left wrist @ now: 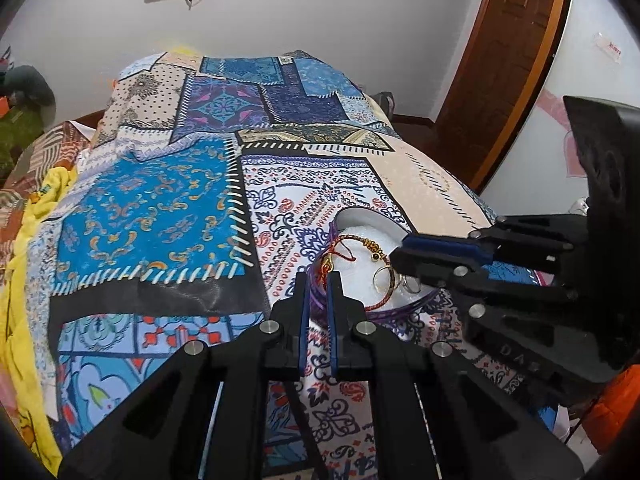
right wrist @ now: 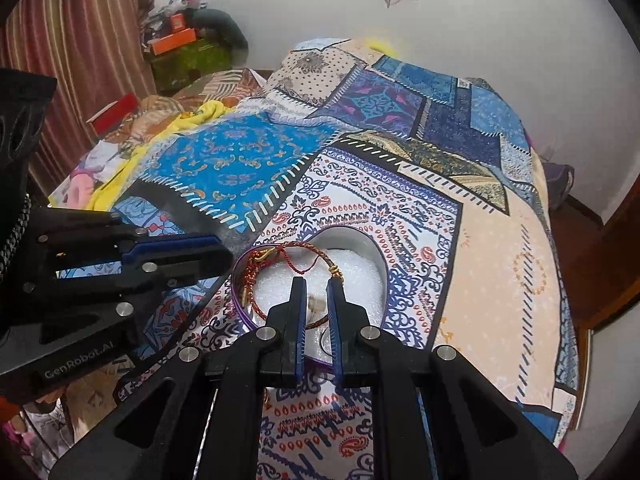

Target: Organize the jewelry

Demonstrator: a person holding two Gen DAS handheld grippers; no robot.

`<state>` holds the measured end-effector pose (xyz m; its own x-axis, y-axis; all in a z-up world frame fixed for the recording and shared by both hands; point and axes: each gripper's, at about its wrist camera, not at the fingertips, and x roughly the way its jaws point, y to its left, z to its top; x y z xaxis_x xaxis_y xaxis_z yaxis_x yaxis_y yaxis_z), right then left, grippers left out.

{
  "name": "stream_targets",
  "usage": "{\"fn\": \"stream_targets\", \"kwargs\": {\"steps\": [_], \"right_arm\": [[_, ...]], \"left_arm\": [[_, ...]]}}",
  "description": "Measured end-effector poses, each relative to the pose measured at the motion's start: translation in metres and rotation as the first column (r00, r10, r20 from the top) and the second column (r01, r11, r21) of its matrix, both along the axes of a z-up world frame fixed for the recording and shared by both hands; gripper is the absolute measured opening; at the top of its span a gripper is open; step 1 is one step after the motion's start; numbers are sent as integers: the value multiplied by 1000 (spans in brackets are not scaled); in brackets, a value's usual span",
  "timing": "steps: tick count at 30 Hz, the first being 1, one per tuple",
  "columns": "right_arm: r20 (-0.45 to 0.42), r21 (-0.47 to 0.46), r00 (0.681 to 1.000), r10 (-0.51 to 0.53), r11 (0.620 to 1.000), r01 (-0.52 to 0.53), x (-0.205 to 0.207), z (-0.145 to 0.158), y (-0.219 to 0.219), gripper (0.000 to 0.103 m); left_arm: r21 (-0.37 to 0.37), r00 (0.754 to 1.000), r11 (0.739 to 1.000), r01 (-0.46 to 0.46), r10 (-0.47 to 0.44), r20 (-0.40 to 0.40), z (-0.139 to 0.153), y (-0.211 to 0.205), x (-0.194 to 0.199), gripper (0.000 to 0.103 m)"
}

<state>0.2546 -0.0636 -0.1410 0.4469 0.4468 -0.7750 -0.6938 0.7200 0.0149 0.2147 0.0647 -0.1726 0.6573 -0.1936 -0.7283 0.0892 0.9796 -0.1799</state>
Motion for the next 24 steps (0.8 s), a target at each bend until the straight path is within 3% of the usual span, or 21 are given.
{"fn": "stream_targets", "kwargs": {"steps": [4, 14, 24], "right_arm": [[14, 12, 1000, -9, 1000, 9, -6, 9, -4, 12], [37, 31, 999, -30, 999, 29, -25, 24, -15, 18], [-8, 46, 999, -52, 998, 52, -38, 16, -29, 19]], "left_arm": [[13, 1000, 1000, -17, 17, 14, 8, 3, -11, 22], [29, 999, 999, -40, 39, 21, 22, 4, -33, 29], [-5, 997, 997, -73, 73, -34, 15, 6, -48, 29]]}}
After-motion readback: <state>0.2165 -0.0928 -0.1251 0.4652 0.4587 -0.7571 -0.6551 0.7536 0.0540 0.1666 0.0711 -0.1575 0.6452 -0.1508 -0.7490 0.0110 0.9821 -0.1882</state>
